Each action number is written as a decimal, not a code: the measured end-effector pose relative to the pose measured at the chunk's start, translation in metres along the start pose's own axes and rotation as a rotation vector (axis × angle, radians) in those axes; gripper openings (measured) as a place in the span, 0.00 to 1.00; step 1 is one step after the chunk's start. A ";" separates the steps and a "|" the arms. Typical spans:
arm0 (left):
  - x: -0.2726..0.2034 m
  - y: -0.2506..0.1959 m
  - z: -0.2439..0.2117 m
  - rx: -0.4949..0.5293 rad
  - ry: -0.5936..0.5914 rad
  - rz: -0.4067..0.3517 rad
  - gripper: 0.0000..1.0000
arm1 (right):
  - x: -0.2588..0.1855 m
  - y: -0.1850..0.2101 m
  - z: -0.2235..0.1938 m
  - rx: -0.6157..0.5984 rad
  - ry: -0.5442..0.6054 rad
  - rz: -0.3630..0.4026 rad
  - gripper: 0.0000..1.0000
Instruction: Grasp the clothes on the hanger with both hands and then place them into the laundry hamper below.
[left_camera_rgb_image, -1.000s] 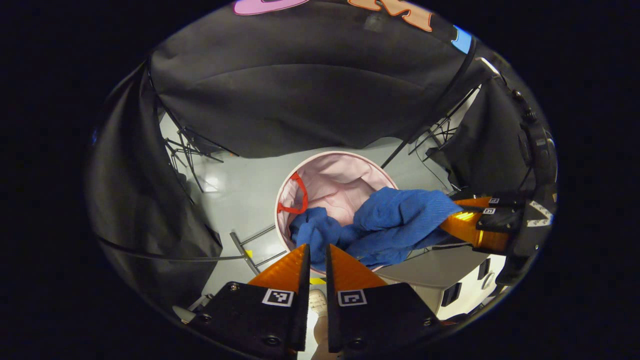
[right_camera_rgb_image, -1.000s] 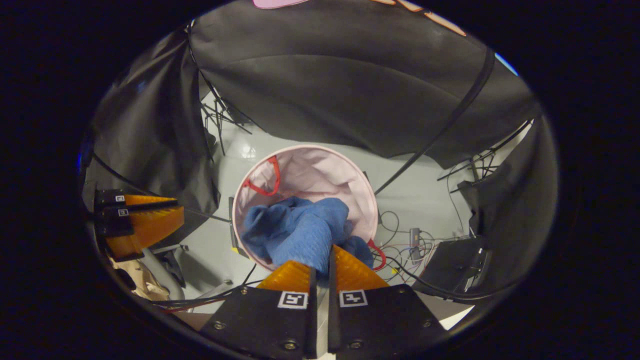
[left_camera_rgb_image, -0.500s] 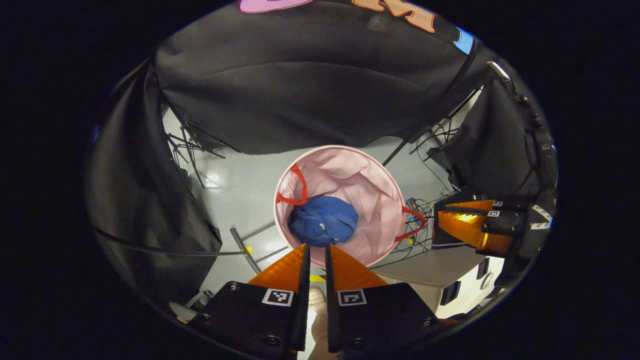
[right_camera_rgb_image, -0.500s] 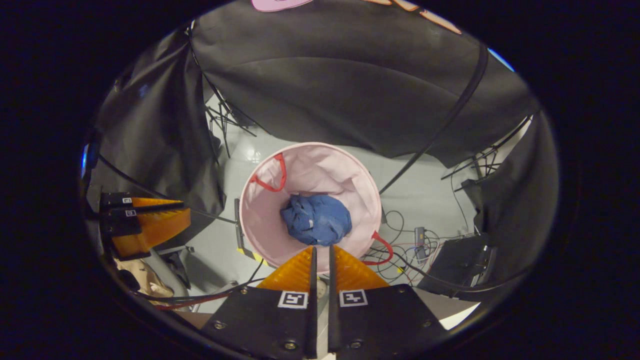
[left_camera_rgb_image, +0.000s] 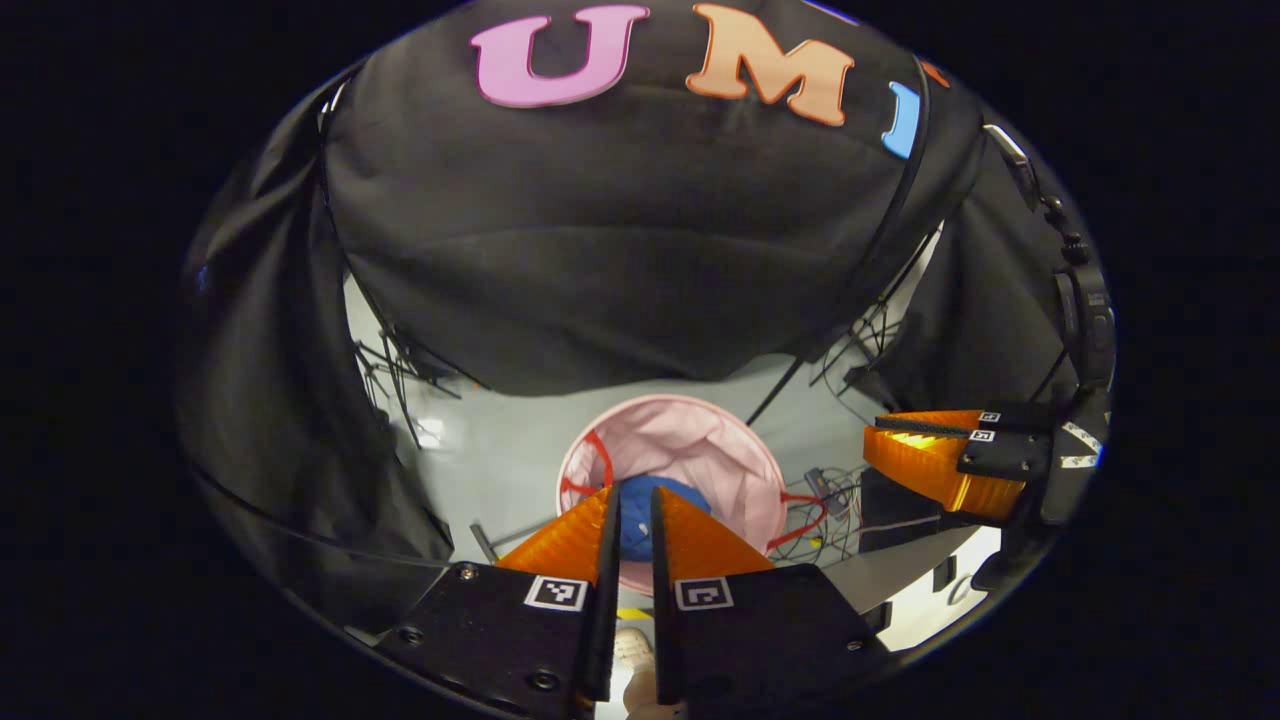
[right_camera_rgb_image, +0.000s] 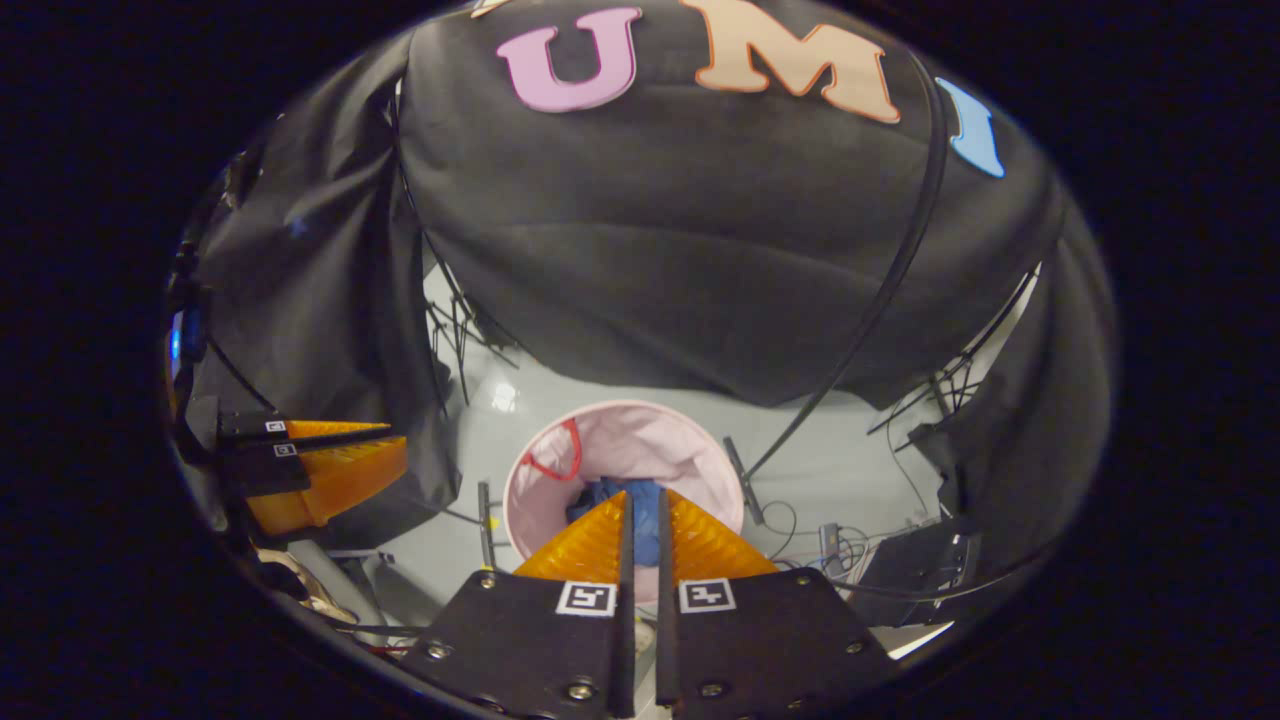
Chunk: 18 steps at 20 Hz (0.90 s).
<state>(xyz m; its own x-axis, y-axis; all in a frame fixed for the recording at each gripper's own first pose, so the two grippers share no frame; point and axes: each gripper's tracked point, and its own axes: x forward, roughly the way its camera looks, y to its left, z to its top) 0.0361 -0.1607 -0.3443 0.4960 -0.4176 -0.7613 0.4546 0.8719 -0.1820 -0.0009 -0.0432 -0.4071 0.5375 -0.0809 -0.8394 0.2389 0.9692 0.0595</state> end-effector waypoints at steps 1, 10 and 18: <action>-0.007 -0.003 0.013 0.002 -0.040 -0.001 0.18 | -0.009 -0.002 0.016 0.003 -0.043 -0.006 0.09; -0.094 -0.033 0.133 0.056 -0.418 -0.035 0.18 | -0.116 0.000 0.137 0.027 -0.430 -0.026 0.09; -0.177 -0.055 0.209 0.104 -0.697 -0.058 0.18 | -0.218 0.005 0.191 -0.016 -0.693 -0.020 0.09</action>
<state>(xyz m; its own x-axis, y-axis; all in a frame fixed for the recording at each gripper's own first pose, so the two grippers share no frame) 0.0778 -0.1878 -0.0695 0.8114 -0.5592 -0.1701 0.5455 0.8290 -0.1234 0.0380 -0.0657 -0.1209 0.9271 -0.2233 -0.3011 0.2449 0.9689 0.0355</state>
